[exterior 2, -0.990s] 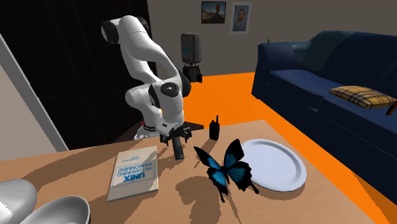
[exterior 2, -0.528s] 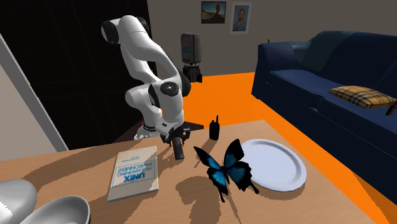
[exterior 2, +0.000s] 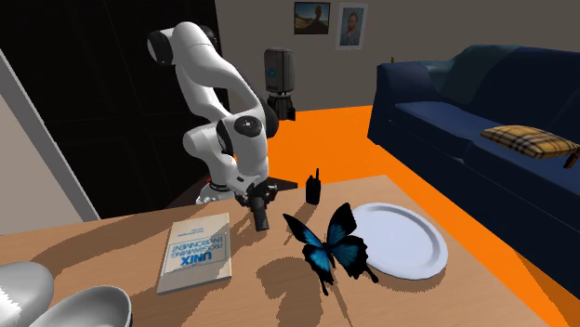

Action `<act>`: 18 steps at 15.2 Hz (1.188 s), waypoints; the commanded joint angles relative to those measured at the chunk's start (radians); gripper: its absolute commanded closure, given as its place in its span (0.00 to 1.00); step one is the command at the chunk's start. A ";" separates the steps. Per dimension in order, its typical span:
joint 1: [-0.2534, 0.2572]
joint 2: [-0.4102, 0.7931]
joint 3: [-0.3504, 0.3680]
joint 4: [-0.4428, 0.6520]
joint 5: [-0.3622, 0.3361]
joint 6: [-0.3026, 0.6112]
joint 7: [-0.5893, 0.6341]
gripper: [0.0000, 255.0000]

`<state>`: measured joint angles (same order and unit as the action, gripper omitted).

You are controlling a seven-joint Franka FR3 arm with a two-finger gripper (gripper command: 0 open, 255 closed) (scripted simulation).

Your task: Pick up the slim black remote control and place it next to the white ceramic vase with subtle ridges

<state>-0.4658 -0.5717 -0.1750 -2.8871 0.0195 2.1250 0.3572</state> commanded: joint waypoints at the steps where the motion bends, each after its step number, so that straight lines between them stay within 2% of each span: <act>1: -0.003 -0.021 0.002 0.012 -0.002 -0.035 0.003 1.00; 18: -0.007 -0.156 0.025 0.169 -0.002 -0.325 0.035 1.00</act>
<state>-0.4725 -0.7209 -0.1514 -2.7297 0.0173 1.8186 0.3901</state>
